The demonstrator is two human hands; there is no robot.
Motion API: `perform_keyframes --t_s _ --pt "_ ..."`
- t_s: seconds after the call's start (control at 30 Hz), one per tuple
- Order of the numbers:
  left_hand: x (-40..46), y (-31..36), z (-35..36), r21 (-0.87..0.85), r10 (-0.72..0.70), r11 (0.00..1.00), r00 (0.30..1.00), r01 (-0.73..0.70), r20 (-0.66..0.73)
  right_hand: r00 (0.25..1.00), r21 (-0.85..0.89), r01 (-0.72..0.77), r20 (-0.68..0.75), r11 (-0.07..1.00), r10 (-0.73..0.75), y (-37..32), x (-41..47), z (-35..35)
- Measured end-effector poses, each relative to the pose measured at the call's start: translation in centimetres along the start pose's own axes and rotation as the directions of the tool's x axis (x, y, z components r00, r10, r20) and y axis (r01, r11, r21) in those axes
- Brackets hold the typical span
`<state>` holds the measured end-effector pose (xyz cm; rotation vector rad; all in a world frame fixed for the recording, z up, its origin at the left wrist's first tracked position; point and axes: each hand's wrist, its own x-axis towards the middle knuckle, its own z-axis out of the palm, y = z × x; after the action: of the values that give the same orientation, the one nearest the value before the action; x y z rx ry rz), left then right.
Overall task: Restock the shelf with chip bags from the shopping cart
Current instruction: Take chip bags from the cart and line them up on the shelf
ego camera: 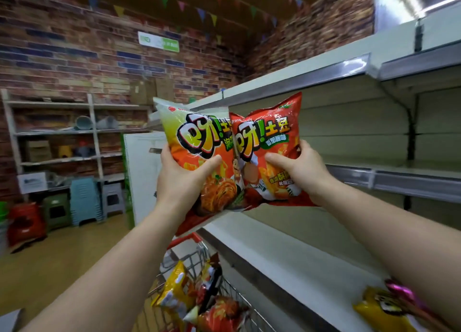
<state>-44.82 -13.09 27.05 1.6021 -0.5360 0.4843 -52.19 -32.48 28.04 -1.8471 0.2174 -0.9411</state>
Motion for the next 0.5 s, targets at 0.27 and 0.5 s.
perform_keyframes --t_s 0.27,0.5 --pt "-4.5 5.8 7.1 -0.096 0.036 0.995 0.993 -0.025 0.116 0.987 -0.103 -0.003 -0.159 0.995 -0.013 -1.1 -3.6 -10.7" --pt "-9.2 10.2 11.0 -0.202 0.072 0.979 0.971 -0.024 0.229 0.95 -0.229 -0.026 -0.308 0.973 -0.047 -2.8 -8.4 -17.8"
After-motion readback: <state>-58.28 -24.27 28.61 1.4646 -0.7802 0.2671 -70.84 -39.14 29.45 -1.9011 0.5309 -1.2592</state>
